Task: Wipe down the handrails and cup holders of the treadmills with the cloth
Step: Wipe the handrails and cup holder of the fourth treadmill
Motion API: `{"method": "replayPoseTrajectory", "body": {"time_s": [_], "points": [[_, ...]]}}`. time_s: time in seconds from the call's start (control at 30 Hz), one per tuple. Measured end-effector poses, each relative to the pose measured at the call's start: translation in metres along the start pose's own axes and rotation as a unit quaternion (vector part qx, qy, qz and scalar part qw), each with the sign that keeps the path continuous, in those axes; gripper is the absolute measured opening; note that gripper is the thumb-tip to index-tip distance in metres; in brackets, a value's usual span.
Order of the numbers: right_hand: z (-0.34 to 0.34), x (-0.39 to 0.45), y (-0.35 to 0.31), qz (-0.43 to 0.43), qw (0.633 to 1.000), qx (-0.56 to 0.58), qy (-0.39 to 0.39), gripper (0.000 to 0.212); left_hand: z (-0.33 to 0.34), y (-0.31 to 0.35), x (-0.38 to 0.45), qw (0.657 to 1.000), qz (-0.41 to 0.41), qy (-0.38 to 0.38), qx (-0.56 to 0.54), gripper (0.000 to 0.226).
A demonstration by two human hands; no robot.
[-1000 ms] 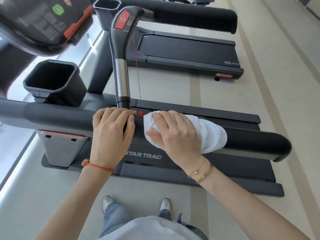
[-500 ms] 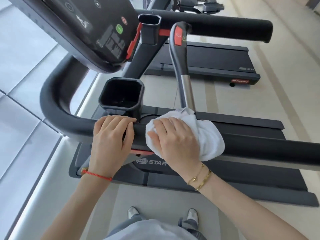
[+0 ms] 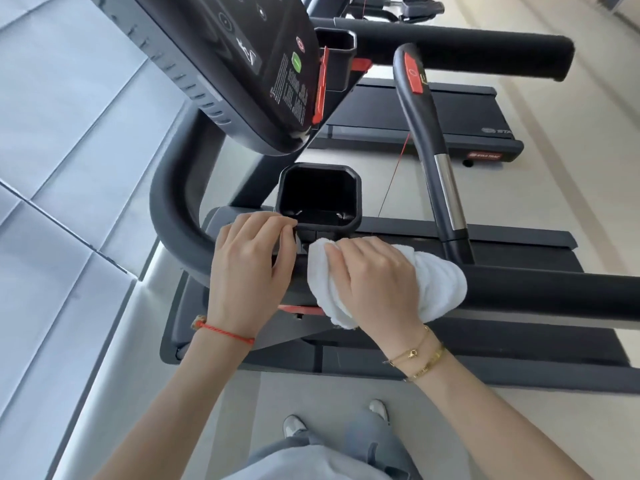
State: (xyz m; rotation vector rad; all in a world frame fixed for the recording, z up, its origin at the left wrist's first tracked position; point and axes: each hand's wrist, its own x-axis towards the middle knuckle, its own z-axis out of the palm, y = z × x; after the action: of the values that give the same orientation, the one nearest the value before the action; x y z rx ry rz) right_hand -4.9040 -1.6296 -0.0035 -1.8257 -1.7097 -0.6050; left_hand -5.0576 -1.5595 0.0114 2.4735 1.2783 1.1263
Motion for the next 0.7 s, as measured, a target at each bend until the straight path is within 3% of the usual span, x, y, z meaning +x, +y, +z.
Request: {"method": "replayPoseTrajectory", "body": {"time_s": [0.17,0.27,0.4,0.7], "points": [[-0.013,0.006,0.018,0.129,0.987,0.1,0.002,0.041,0.001,-0.01,0.022,1.0,-0.016,0.0,-0.012,0.022],[-0.023,0.023,0.045,0.24,0.945,0.221,0.006,0.054,0.003,-0.017,0.035,0.999,-0.03,-0.014,-0.022,0.021],[-0.019,0.062,0.086,0.35,0.891,0.288,0.004,0.058,0.009,-0.022,0.05,0.997,-0.058,-0.035,-0.042,0.022],[0.037,0.154,0.098,0.355,0.868,0.344,-0.04,0.055,0.028,-0.031,0.074,0.98,-0.157,-0.082,-0.085,0.029]]}}
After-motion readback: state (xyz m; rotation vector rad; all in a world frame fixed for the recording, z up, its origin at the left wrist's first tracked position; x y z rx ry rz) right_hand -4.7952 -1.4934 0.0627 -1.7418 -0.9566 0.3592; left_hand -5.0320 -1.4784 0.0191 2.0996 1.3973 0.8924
